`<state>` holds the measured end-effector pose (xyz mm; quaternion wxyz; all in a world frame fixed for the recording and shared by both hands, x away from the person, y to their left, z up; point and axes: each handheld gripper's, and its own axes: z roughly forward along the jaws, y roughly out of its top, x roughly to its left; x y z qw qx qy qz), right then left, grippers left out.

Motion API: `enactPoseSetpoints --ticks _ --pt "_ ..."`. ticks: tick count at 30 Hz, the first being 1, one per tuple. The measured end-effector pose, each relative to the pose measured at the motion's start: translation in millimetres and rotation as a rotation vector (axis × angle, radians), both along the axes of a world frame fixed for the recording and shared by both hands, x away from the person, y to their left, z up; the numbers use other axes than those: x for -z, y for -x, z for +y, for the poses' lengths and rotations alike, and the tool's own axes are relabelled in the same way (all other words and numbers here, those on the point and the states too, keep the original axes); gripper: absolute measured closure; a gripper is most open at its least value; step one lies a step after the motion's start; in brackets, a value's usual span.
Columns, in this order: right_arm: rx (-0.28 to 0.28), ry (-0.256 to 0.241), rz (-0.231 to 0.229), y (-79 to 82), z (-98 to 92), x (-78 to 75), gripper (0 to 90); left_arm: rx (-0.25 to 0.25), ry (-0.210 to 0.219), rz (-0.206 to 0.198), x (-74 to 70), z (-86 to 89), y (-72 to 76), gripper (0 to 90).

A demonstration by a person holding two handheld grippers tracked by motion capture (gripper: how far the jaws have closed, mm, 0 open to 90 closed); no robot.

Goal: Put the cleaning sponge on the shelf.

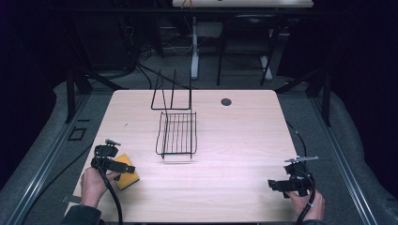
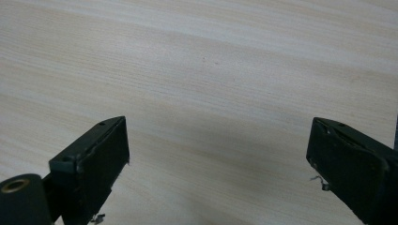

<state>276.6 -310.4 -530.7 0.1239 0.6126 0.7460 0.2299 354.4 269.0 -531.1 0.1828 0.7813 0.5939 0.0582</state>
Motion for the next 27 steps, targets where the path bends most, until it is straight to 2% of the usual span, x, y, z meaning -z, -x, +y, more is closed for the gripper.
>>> enactPoseSetpoints --ticks 6,10,19,27 --pt "0.001 0.003 0.004 -0.1 -0.8 0.6 5.6 0.038 -0.013 0.003 1.6 -10.5 -8.0 0.0" --pt "0.007 0.000 -0.002 -0.4 -1.3 0.7 5.7 0.064 -0.046 0.006 2.9 -18.7 -10.7 0.0" --pt "0.003 0.003 0.005 -0.1 -0.7 -0.1 6.0 0.075 -0.104 0.000 6.7 -23.7 -9.4 0.7" --pt "-0.001 0.003 0.009 -0.2 -0.6 0.7 6.5 0.076 -0.114 -0.008 8.1 -22.2 -7.6 2.0"
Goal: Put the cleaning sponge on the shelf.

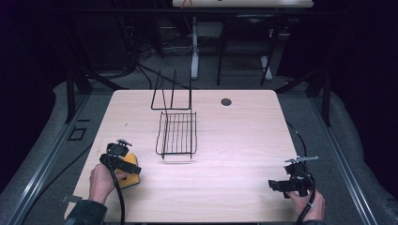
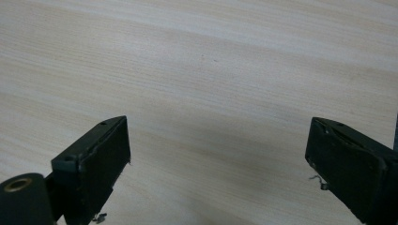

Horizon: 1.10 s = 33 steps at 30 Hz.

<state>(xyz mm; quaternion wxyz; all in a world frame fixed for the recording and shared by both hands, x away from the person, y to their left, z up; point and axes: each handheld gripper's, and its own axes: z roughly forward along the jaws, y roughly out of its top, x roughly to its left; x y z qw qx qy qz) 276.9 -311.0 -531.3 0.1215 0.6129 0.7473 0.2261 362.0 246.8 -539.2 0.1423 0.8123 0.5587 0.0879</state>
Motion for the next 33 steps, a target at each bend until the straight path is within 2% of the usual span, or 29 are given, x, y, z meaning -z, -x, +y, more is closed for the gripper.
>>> enactPoseSetpoints --ticks 4,11,22,25,30,31,33 --pt "-0.004 -0.003 0.007 -0.1 1.0 0.3 6.9 -0.012 0.017 -0.019 -2.3 2.9 1.7 4.8" --pt "-0.006 -0.002 0.009 -0.3 0.7 0.8 7.6 -0.015 -0.003 -0.001 0.4 3.1 0.7 1.9" --pt "-0.012 -0.009 0.025 -0.8 2.9 1.6 9.2 -0.003 -0.018 0.009 4.9 1.7 0.5 4.9" --pt "-0.013 -0.010 0.028 -0.8 3.2 1.8 10.0 0.003 -0.015 0.003 6.5 1.8 0.5 6.8" --pt "-0.020 -0.002 0.019 -1.3 3.3 2.3 10.6 0.037 -0.048 -0.004 7.2 -2.7 2.8 13.5" --pt "-0.021 -0.001 0.019 -1.3 3.2 2.2 10.9 0.044 -0.049 -0.009 7.3 -2.8 3.1 16.8" --pt "-0.021 -0.001 0.019 -1.3 3.2 2.2 11.0 0.050 -0.050 -0.011 6.8 -2.6 3.9 17.9"
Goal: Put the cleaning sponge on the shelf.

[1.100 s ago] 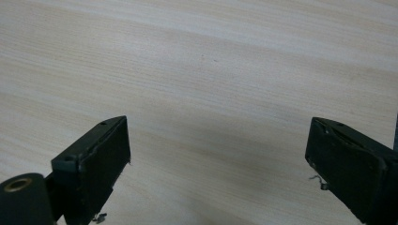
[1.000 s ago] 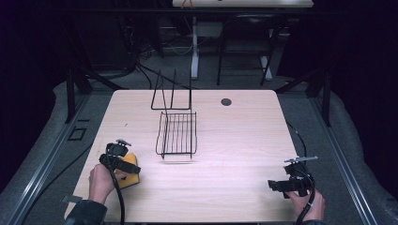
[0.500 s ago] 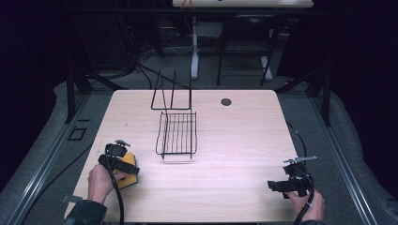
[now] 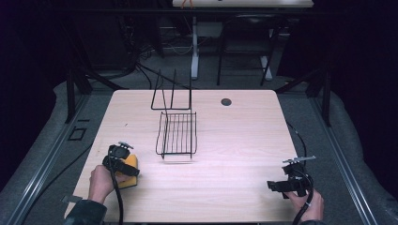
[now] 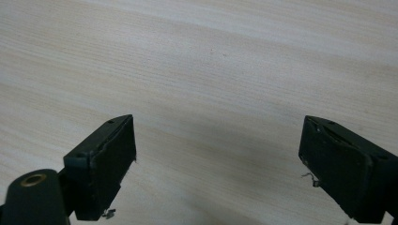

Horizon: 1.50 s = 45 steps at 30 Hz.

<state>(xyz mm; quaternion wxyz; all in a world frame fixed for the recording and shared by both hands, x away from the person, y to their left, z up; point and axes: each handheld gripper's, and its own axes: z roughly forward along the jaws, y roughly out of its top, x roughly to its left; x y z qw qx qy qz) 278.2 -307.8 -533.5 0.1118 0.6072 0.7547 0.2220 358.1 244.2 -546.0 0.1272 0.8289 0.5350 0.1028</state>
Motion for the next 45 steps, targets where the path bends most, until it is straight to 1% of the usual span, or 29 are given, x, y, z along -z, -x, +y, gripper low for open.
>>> enactPoseSetpoints --ticks 5,11,13,17,19,28,32,45 --pt "0.003 0.001 0.001 -0.1 0.3 0.0 11.4 0.022 0.007 0.000 -2.1 2.3 0.7 21.6" --pt "0.006 0.002 0.001 0.0 -0.1 -0.2 11.4 0.029 0.012 0.000 -5.3 2.4 1.9 21.1" --pt "0.008 0.000 0.009 0.3 -0.2 -0.8 11.5 0.031 0.012 -0.011 -7.8 1.9 2.8 20.8" --pt "0.008 -0.002 0.006 0.5 -0.3 -1.3 11.5 0.041 0.008 -0.038 -15.1 3.0 3.9 20.4" --pt "0.005 0.001 -0.003 0.5 -0.5 -1.0 11.4 0.042 0.009 -0.049 -17.5 3.8 4.4 20.3" --pt "0.004 0.006 -0.004 0.6 -0.6 -1.3 11.4 0.051 0.009 -0.070 -25.6 5.2 5.4 20.0" --pt "0.004 0.007 -0.003 0.6 -0.5 -1.3 11.5 0.059 0.011 -0.085 -29.3 3.3 5.8 20.0" --pt "-0.001 0.008 0.010 0.2 0.9 -0.9 11.6 0.079 0.029 -0.105 -38.8 -3.7 4.3 19.9"
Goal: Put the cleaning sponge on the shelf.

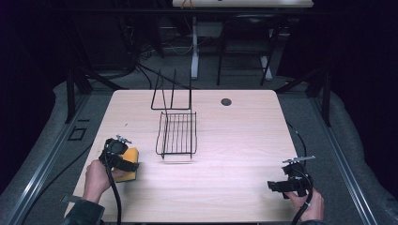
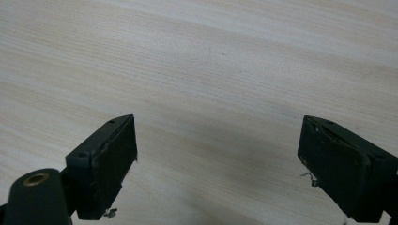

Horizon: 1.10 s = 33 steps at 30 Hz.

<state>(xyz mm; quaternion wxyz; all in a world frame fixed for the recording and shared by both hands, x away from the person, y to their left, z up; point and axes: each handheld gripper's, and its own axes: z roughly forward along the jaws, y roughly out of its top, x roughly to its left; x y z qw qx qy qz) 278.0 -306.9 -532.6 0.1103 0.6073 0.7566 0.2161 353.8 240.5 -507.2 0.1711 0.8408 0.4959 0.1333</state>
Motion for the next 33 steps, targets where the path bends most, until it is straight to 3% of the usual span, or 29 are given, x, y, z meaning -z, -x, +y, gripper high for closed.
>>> enactPoseSetpoints --ticks 16,33 --pt "-0.007 0.008 0.003 0.1 -0.4 0.3 11.5 0.031 0.021 -0.041 -14.4 -9.9 -5.0 19.9" --pt "-0.014 0.012 -0.003 0.7 -0.6 -0.2 11.3 0.101 0.031 -0.081 -29.3 -40.7 -18.8 19.9"
